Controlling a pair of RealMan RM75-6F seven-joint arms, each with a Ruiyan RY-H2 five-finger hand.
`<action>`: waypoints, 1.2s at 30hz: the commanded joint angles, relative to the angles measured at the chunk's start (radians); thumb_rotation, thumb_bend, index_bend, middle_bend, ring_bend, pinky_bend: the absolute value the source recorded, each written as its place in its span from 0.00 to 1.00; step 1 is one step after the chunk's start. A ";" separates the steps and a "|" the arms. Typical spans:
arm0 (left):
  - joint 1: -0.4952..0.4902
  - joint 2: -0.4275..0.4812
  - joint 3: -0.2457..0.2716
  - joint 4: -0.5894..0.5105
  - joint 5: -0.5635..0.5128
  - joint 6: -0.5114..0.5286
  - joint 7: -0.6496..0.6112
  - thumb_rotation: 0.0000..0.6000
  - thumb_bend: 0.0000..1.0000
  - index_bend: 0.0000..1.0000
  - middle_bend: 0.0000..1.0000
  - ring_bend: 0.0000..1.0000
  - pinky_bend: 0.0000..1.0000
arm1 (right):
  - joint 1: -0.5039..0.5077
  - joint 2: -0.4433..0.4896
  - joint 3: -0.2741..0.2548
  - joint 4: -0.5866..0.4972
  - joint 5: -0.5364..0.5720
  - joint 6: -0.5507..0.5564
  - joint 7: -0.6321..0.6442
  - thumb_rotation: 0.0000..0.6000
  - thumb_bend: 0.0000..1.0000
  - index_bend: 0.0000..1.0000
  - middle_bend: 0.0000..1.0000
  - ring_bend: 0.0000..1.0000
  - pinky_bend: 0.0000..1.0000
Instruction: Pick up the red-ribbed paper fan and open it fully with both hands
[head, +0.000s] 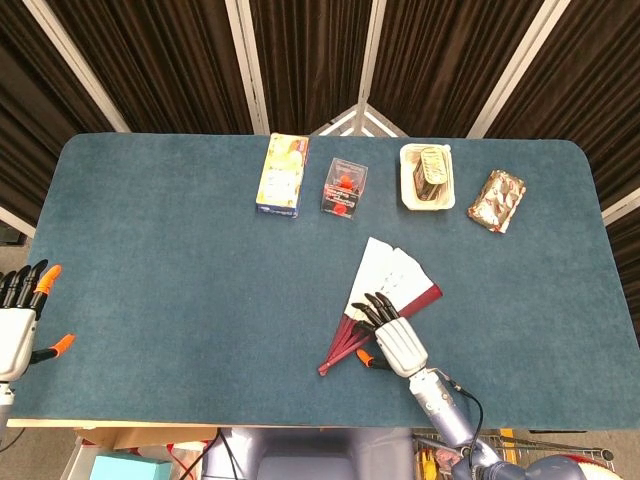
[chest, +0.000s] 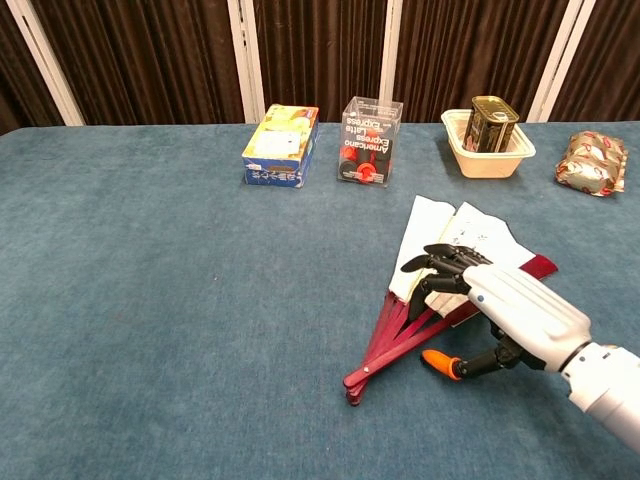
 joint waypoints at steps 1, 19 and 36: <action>0.000 0.001 0.000 0.000 -0.001 0.000 -0.001 1.00 0.00 0.00 0.00 0.00 0.00 | 0.001 -0.005 -0.006 0.008 -0.004 0.010 0.009 1.00 0.43 0.61 0.22 0.03 0.00; 0.001 0.001 0.002 -0.006 0.001 0.002 0.004 1.00 0.00 0.00 0.00 0.00 0.00 | 0.062 0.125 0.066 -0.263 0.036 0.007 -0.078 1.00 0.53 0.68 0.25 0.03 0.00; -0.006 0.010 -0.008 -0.014 0.000 0.003 -0.001 1.00 0.00 0.00 0.00 0.00 0.00 | 0.171 0.357 0.363 -0.848 0.305 -0.168 -0.438 1.00 0.55 0.69 0.25 0.03 0.00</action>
